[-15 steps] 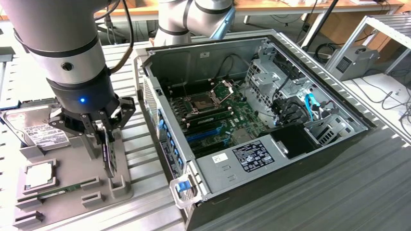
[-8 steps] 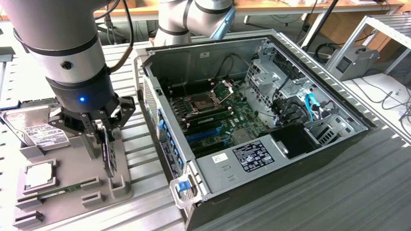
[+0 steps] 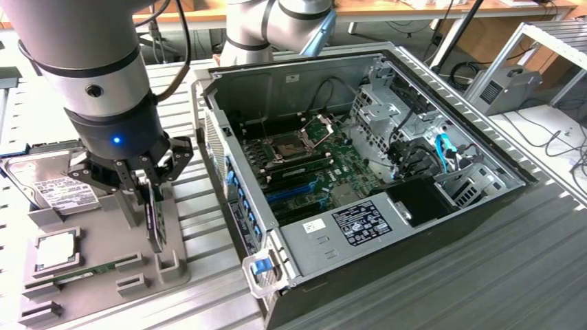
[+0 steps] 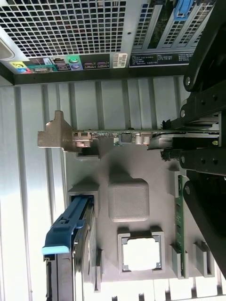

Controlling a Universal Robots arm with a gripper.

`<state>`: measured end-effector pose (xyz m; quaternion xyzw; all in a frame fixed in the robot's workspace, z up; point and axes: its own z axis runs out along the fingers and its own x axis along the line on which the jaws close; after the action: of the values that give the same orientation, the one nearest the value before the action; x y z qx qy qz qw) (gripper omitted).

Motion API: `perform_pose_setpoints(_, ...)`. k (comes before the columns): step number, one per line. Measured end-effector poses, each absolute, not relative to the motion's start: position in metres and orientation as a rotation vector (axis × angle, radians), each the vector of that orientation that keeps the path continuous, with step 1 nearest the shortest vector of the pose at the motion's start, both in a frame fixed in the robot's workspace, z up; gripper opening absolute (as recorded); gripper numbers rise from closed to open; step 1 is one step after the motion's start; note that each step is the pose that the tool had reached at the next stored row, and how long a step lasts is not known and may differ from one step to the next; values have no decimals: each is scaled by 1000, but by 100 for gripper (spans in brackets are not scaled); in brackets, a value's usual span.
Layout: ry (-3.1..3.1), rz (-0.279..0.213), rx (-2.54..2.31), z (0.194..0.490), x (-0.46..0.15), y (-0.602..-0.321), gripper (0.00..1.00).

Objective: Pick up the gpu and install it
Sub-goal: 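Pick up the gpu and move the gpu toward the slot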

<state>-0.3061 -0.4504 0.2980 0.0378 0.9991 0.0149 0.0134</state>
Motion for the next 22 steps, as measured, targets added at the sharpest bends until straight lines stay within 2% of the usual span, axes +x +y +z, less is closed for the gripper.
perform_pose_setpoints(22, 3112, 47, 118, 304, -306, -450, 26)
